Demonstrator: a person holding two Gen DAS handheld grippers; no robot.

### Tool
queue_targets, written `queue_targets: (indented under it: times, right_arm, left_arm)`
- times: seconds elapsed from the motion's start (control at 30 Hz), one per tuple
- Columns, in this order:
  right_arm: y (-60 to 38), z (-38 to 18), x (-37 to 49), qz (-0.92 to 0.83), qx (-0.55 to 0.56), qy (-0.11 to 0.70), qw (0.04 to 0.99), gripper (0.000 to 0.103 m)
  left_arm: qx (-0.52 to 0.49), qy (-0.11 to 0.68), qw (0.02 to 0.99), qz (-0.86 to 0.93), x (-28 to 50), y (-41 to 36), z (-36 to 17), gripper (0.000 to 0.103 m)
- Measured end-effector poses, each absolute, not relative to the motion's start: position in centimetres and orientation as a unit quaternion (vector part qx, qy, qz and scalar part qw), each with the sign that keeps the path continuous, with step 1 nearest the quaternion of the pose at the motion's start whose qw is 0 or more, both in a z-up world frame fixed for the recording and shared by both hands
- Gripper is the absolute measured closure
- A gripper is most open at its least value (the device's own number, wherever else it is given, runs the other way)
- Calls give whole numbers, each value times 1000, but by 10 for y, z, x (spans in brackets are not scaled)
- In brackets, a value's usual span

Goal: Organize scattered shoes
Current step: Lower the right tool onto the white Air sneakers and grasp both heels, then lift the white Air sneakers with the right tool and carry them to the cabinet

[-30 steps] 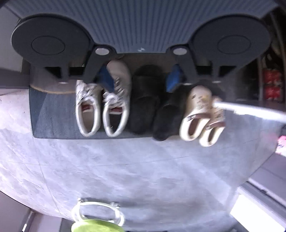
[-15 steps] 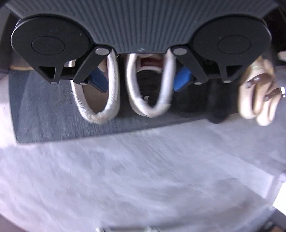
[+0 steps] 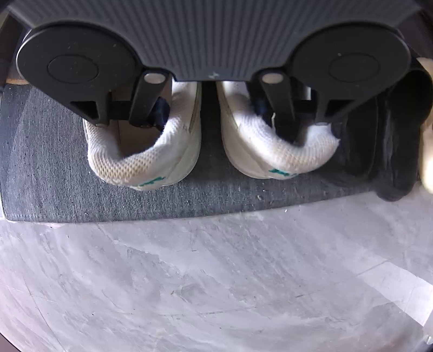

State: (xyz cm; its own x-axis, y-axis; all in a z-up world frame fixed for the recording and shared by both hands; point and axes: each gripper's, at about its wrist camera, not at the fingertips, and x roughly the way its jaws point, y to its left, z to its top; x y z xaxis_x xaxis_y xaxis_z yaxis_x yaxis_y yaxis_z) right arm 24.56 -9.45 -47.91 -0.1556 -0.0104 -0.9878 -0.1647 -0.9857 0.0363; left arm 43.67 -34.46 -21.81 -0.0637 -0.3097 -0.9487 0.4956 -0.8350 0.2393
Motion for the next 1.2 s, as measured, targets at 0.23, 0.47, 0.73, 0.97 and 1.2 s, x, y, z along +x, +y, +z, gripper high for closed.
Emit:
queue_targets:
  times: [0.23,0.47,0.73,0.97,1.2]
  right_arm:
    - [-78,-452,265,773,-630,59,37,73]
    - [-68,-383,302,805,-590,55,23,75]
    - [-78,-286,325,859,-510,-29,-36,75]
    - [-92,-197,327,870,-447,-135,-158,75]
    - [-133,-93,367,834,-406,-211,-308,75]
  left_arm:
    - [622,88,272,-729,423,-340,-202,9]
    - [616,113,283,-726,422,-346,-170,9]
    - [596,116,294,-738,430,-361,-133,9]
    - [565,124,324,-749,449,-383,-93,9]
    - [541,133,375,-741,495,-413,-61,9]
